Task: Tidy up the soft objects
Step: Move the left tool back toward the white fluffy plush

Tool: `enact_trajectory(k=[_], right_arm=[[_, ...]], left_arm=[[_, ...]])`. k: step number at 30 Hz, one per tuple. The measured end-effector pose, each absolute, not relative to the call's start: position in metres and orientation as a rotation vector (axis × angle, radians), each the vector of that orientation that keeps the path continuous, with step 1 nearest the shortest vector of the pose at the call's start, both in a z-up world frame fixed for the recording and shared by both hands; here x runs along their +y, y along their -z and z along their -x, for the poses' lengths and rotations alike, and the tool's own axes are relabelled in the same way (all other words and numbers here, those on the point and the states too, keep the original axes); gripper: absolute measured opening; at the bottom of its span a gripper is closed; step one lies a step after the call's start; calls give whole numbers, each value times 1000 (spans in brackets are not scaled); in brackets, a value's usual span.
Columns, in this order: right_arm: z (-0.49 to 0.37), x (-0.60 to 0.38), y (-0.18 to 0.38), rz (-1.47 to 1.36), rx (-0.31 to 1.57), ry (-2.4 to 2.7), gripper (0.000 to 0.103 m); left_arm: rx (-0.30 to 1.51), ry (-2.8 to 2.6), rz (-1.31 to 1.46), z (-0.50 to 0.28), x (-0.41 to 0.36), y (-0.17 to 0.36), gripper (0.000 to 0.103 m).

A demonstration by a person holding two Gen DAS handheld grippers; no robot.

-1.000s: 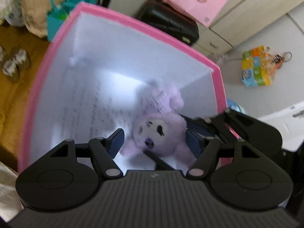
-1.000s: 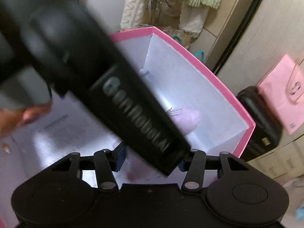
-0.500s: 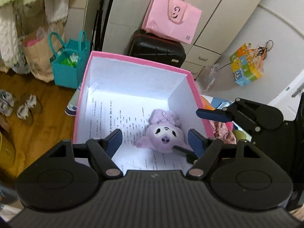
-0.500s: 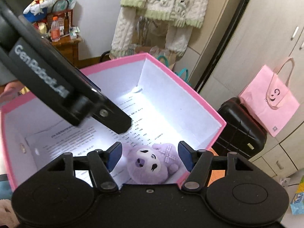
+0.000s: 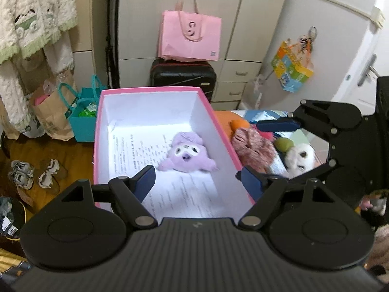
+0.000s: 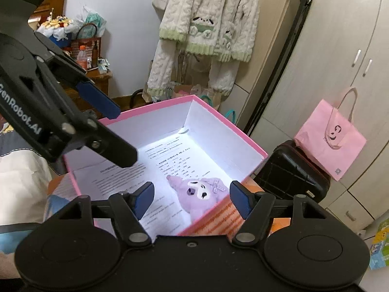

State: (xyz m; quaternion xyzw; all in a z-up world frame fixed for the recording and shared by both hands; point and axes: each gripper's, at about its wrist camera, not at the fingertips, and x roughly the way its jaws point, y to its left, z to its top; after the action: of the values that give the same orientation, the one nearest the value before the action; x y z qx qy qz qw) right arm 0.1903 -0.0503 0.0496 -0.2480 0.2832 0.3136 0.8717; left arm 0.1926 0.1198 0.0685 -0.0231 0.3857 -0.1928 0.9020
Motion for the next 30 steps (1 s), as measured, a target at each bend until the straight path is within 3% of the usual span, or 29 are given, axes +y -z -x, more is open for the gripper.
enact_trajectory(k=[15, 30], right_arm=[[-115, -144, -67, 459, 532, -581, 78], [-89, -245, -26, 292, 553, -431, 81]], left_arm=[[773, 503, -69, -129, 66, -83, 84], [791, 706, -175, -123, -28, -53, 85]])
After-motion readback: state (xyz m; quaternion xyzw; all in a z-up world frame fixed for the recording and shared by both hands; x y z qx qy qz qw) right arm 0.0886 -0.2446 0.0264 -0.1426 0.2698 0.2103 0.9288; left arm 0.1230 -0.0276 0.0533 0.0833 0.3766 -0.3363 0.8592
